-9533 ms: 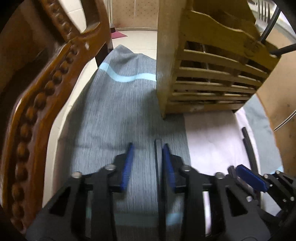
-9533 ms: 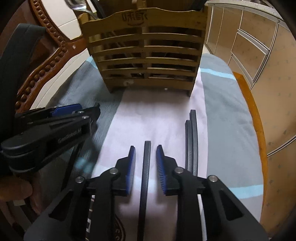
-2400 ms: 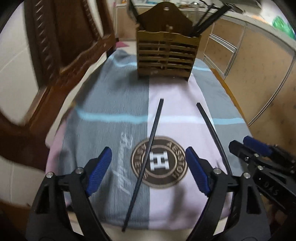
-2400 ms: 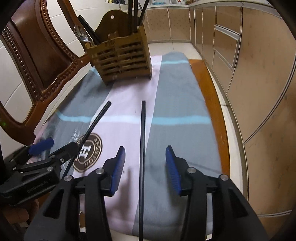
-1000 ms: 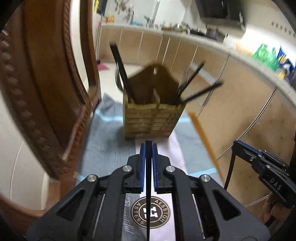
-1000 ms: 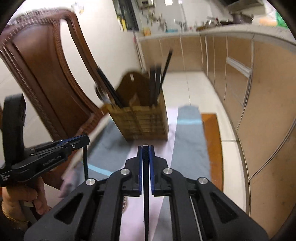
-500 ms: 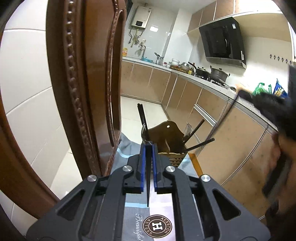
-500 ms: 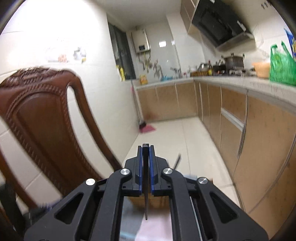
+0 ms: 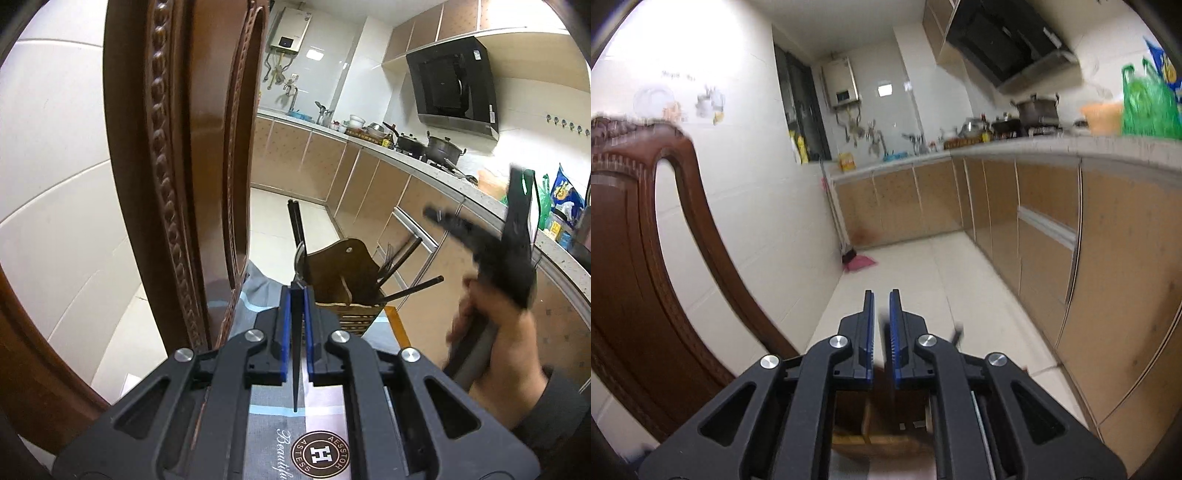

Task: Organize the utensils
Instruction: 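Withdraw both open tools from the holder back over the cloth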

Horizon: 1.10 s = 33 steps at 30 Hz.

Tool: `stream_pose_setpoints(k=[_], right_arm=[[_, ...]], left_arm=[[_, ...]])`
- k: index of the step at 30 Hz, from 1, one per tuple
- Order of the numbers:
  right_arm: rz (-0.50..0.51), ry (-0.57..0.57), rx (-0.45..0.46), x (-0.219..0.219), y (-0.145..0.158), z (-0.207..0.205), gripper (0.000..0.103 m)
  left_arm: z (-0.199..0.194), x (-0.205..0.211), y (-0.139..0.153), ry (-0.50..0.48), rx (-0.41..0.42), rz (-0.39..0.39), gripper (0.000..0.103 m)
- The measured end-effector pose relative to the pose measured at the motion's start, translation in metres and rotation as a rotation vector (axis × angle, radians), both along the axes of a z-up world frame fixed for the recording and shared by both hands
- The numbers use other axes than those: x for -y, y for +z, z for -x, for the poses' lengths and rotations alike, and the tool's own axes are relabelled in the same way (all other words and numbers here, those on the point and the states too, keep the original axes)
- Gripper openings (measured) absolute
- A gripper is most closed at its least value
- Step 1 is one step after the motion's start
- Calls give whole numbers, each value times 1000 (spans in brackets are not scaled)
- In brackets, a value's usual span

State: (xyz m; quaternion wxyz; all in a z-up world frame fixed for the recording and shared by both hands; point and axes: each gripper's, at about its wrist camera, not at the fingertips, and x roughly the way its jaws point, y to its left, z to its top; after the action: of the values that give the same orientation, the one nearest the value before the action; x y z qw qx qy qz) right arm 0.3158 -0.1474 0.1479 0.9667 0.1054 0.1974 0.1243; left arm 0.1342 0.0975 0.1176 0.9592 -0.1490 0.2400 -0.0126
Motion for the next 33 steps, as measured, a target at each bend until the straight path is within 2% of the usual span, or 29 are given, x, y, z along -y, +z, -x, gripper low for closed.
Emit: stream_pose_setpoints(k=[1,3,5,7,10,11,12,13,15,19,22,24,27,29,33], right_arm=[[-14,17,-14,5,-8,6,11],[-51,37,-16,23,-18,30,26],[-82,34,12,42,-23,63,72],[-108,21,35,68,-34,107,83],[-88,13,25,95,-68,155,85],[-69,-18,11,105,-89,171,85],[-45,-61,-20,111,-104,176,85],[-28,-94,-102,114,-116,171,85],[-95,-32,-163,118,-124,159,85],[-26,-63,-110,122,-122,151,85],[-73,-56,-146,129,-127,141,85],[-74,-48,-156,133,-127,137,85],[-74,-40,-147,138,-124,137,85],[-72,-32,-151,139,-123,136,85],[-69,-22,-159,138,-124,135,85]], left_arm=[[0,0,1,-1,-1,5,6],[0,1,0,-1,-3,8,6],[-4,3,-2,-4,-10,6,6],[-4,7,-5,-1,-18,-2,6],[-9,15,-3,-13,-26,-9,6],[-10,19,0,-23,-23,-11,6],[-10,21,3,-28,-19,-12,6],[-11,25,9,-36,-11,-18,6],[-15,30,22,-40,7,-32,6],[-36,30,59,-13,59,-23,6],[-59,25,86,20,103,-16,6],[-80,17,98,27,110,22,6],[-110,8,106,40,100,69,6],[-128,7,105,50,86,70,6],[-167,8,76,47,9,76,6]])
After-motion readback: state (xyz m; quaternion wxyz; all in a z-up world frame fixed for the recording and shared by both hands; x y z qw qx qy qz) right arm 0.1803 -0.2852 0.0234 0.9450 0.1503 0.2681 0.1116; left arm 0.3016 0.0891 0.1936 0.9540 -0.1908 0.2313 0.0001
